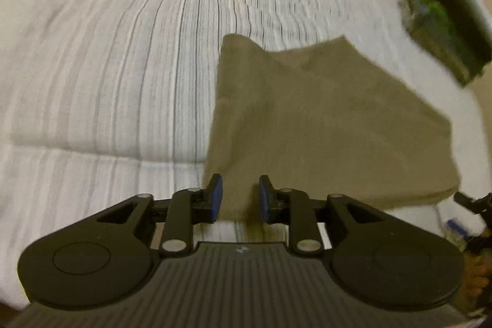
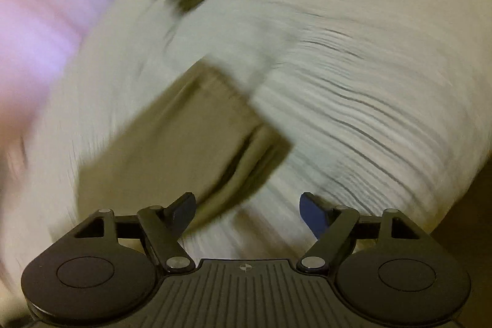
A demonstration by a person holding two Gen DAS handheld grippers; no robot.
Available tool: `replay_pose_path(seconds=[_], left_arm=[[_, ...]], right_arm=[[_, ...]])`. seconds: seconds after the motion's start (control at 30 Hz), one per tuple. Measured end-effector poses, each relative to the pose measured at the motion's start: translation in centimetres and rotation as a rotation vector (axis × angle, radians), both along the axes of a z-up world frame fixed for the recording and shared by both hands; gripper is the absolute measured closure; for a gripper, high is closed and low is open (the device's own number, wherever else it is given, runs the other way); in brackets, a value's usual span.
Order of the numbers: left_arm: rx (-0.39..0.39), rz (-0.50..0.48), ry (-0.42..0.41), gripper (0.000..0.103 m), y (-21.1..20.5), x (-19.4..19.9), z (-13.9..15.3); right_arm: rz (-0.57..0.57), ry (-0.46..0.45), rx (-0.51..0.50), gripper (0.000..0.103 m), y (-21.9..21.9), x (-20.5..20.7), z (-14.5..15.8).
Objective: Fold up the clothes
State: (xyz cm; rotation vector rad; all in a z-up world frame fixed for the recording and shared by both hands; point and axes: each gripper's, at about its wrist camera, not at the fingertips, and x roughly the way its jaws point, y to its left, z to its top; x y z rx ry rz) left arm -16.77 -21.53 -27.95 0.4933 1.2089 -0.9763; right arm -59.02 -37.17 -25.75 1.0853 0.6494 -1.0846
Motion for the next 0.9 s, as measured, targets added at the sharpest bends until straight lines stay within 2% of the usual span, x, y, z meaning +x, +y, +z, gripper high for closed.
replay_pose_path(seconds=[0.1,0.13,0.27,0.37,0.6,0.77,0.83,0.9], left_arm=[[0.117,-0.031,-0.082,0.069,-0.4,-1.8,0.7],[0.141,-0.047,-0.098,0.065,-0.5,-2.4,0.9],[0.203,-0.088,-0.135,0.06,-0.6,-4.4,1.3],[0.221,-0.102,-0.143,0.059,-0.8,-5.3,1.4],[0.214,-0.116,-0.154,0.058,-1.0,-6.1,1.6],[0.217,-0.12,-0.156,0.058,-1.3,-6.1,1.3],[0.214,-0.123,-0.152,0.058,-1.3,-6.2,1.3],[0.189,-0.118,-0.139,0.058,-1.2,-6.1,1.4]], right_arm=[[0.149,0.112,0.019,0.025,0.4,2.4,1.3],[0.186,0.139,0.029,0.025,0.4,3.0,1.7],[0.268,0.261,0.063,0.025,0.4,4.7,2.5],[0.295,0.304,0.062,0.025,0.7,4.8,2.7],[0.266,0.292,0.081,0.024,0.5,4.3,2.3],[0.229,0.251,0.091,0.024,0.3,3.5,2.1],[0.196,0.205,0.085,0.024,0.2,2.8,1.8],[0.118,0.102,0.072,0.024,0.1,1.4,1.3]])
